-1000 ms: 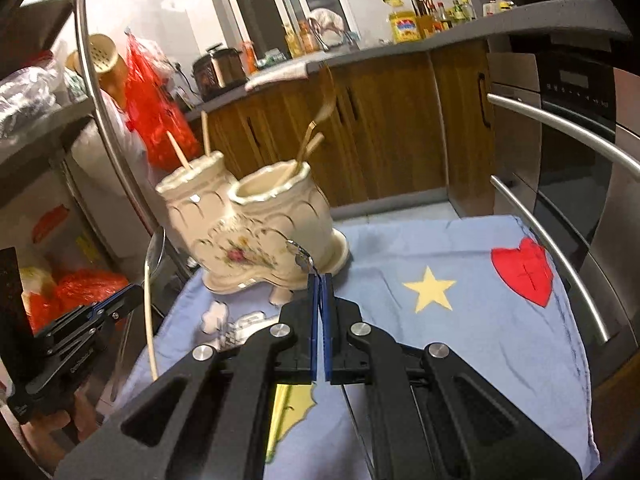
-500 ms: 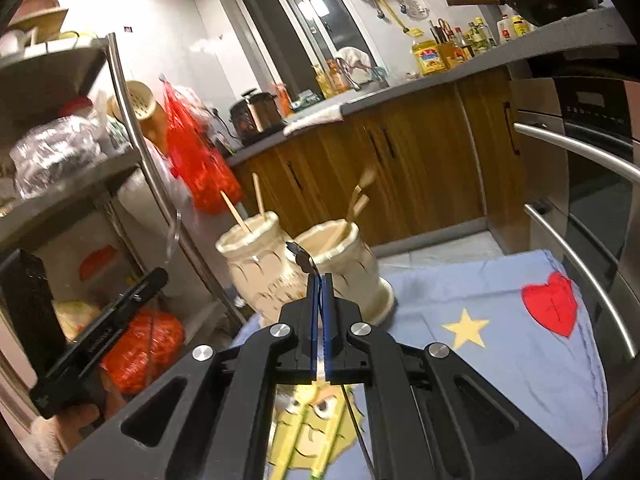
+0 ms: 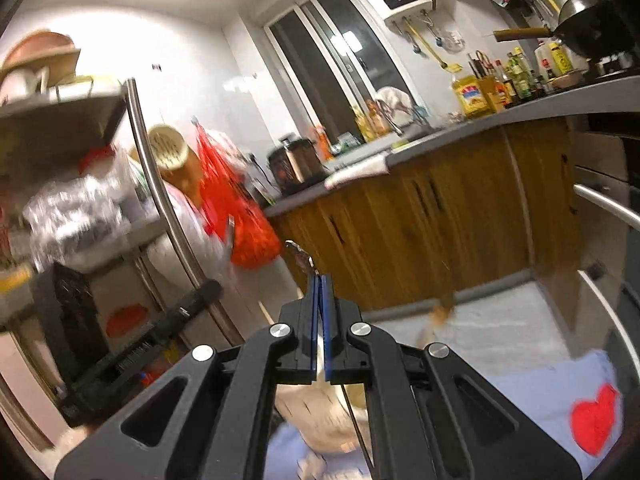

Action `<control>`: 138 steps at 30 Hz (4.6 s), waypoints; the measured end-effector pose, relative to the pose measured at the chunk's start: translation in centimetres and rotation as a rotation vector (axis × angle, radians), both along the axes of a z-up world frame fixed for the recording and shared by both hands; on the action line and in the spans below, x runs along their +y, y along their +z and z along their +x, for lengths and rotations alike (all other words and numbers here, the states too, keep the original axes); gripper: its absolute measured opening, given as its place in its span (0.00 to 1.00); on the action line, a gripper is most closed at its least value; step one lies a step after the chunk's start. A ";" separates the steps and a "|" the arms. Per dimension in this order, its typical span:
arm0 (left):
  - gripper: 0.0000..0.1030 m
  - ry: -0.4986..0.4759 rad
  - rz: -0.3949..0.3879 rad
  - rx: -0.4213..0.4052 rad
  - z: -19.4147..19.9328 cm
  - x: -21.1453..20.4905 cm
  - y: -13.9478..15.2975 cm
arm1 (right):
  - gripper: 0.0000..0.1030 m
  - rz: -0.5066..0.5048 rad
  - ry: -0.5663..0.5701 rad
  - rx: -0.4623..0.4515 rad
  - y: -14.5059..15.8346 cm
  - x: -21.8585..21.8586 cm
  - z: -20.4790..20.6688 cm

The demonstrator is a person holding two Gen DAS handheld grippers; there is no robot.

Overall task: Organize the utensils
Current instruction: 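Lift both held spoons and carry them over the ceramic holder, then open the left tool while the right tool opens, dropping spoons into the holder, then withdraw both open tools from the holder back over the cloth, then grasp a yellow plastic utensil with the right tool while the left tool grasps a wooden chopstick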

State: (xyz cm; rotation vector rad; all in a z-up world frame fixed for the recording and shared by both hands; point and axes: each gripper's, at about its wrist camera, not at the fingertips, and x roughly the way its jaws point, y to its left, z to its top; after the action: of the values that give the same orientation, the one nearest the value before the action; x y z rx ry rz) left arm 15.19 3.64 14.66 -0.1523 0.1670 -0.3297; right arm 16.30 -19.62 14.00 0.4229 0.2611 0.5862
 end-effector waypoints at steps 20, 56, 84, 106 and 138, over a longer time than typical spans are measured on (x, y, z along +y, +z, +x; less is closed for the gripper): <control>0.06 0.048 0.049 -0.069 6.2 -0.5 -3.3 | 0.02 0.158 0.029 -0.002 -2.7 1.5 8.7; 0.06 -0.013 0.176 0.211 3.9 -1.9 -7.6 | 0.02 -0.135 -0.060 0.167 -6.7 0.0 4.4; 0.85 0.131 0.173 0.254 -1.5 0.4 -5.2 | 0.73 -0.177 -0.116 0.214 -4.0 -0.7 -1.7; 0.95 0.250 0.256 0.539 -8.3 -1.4 -14.5 | 0.79 -0.481 -0.137 0.431 -14.0 1.6 -6.5; 0.80 0.117 0.292 0.668 -7.1 -2.1 -17.8 | 0.10 -0.641 0.006 0.518 -18.1 6.6 -4.8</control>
State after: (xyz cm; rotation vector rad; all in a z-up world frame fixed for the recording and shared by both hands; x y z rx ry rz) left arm 8.10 1.50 -3.11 0.0230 0.8598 -0.1243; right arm 11.45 -13.02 -4.09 -0.0592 0.9163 0.3609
